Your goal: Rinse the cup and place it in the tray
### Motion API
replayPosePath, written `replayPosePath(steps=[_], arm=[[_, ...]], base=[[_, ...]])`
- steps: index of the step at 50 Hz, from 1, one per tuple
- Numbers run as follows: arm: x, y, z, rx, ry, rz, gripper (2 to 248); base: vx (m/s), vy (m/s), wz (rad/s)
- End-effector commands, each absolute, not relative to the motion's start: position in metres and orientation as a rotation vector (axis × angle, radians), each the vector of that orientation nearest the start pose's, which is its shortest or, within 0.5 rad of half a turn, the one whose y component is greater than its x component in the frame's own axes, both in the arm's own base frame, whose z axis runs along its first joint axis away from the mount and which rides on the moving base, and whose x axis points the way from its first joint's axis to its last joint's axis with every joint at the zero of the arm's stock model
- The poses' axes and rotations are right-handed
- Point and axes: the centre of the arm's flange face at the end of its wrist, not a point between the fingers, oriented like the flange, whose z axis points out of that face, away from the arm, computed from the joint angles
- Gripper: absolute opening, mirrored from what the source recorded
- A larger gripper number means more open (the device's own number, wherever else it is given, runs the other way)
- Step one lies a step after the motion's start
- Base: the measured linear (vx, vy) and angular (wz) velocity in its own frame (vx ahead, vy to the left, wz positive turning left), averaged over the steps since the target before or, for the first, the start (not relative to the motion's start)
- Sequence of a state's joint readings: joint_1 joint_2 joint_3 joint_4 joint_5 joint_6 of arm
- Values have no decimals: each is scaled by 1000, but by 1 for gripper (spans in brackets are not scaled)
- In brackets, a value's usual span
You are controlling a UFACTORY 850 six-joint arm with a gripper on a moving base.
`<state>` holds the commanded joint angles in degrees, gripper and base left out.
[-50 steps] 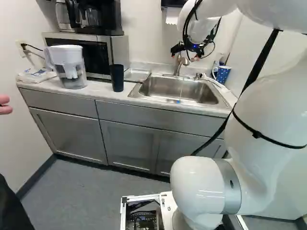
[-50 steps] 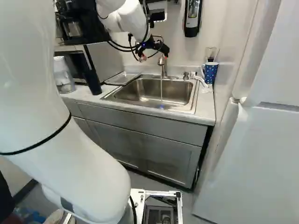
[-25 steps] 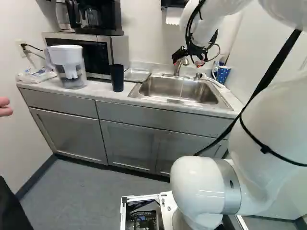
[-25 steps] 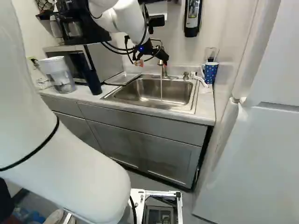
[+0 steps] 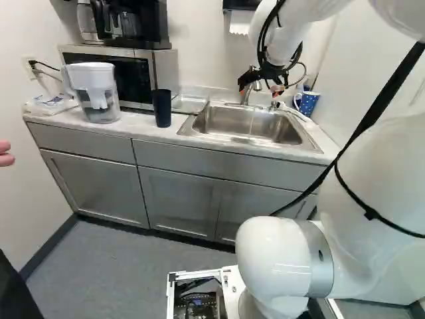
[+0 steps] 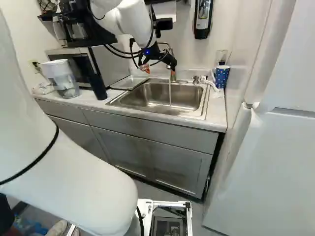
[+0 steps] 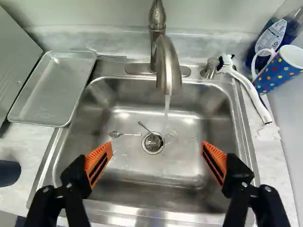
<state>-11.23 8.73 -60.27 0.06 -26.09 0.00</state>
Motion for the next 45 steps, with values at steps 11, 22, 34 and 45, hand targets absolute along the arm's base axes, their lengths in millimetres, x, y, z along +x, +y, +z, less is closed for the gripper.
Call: replayPosePath(steps=[11, 22, 34, 45], arm=[[445, -88, 671, -2977, 294, -1170, 247], [445, -86, 671, -2976, 288, -1170, 247], [445, -80, 672, -2964, 266, -1196, 247], [448, -72, 675, -2936, 235, -1258, 247]], base=[[0, 0, 0], [0, 0, 0], [0, 0, 0], [0, 0, 0]])
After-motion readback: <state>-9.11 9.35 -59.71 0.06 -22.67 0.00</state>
